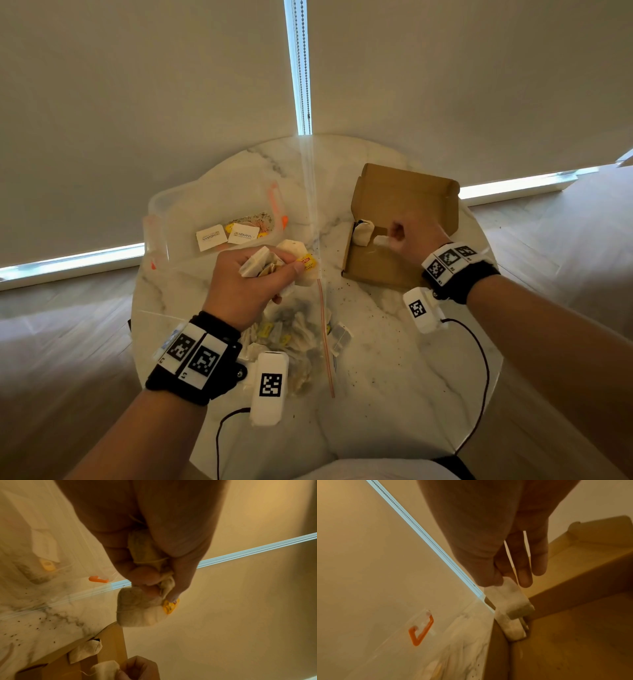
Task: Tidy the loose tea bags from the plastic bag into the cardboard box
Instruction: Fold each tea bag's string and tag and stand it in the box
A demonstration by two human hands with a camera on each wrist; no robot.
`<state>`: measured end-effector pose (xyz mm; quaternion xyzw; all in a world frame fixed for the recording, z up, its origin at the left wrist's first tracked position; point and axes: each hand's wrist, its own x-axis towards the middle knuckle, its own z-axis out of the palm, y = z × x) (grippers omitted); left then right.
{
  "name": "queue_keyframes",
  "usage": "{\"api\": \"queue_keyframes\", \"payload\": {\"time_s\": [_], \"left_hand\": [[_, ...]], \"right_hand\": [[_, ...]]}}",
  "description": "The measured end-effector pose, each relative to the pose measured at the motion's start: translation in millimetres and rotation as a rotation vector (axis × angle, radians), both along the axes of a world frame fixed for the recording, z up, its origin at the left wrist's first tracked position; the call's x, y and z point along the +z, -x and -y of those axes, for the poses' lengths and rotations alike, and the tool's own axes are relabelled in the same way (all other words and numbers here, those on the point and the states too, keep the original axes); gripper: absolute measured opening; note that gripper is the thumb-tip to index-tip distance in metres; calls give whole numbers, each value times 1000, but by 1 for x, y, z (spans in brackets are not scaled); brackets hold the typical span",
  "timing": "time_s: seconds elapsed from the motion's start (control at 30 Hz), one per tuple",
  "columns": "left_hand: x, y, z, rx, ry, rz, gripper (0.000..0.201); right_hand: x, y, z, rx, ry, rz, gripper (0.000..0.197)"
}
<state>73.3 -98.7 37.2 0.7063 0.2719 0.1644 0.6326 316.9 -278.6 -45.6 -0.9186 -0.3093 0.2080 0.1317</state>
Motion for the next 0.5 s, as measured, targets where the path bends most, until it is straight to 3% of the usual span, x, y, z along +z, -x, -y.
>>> {"api": "queue_keyframes", "payload": {"time_s": [0.23, 0.5], "left_hand": [[3, -1, 4, -5, -1, -1, 7], [4, -1, 6, -15, -1, -17, 6]], "right_hand": [[-1, 2, 1, 9, 50, 8, 8], [-29, 38, -27, 28, 93, -115, 9]]}}
